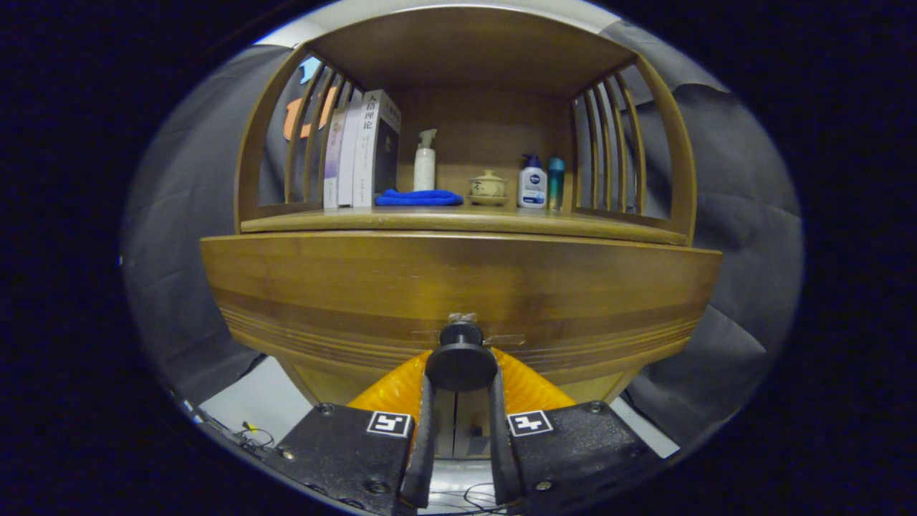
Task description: Pull open the drawer, take out the items inside it, and place them on the countertop above the cabinet.
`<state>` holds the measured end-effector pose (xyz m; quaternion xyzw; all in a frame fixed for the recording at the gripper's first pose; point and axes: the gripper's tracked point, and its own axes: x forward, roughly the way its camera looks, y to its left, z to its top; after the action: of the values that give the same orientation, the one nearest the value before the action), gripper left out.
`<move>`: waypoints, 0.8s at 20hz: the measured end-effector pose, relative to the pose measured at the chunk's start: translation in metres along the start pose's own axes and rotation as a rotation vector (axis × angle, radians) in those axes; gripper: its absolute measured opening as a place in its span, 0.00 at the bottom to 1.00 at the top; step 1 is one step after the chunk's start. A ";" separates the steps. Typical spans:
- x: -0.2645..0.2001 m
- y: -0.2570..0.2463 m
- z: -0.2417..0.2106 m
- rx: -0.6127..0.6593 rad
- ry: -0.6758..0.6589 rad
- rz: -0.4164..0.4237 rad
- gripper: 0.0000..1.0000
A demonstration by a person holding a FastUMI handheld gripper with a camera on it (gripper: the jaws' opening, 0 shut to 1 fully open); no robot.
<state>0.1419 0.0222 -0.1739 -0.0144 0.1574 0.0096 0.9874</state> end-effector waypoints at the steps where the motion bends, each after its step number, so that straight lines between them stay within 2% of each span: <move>1: -0.007 0.000 -0.003 -0.001 0.001 0.002 0.36; 4: -0.033 -0.001 -0.020 0.025 0.015 0.002 0.36; 5: -0.047 0.000 -0.021 0.031 -0.011 0.000 0.30; 7: -0.062 -0.001 -0.012 -0.066 -0.080 -0.019 0.18; 9: -0.064 0.006 -0.015 -0.134 -0.082 0.013 0.19; 10: -0.064 0.007 -0.016 -0.121 -0.074 0.033 0.19; 13: -0.060 -0.001 -0.014 -0.041 -0.050 0.020 0.45; 16: -0.041 -0.004 -0.001 -0.018 -0.055 0.001 0.71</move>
<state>0.1022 0.0173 -0.1622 -0.0228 0.1302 0.0117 0.9912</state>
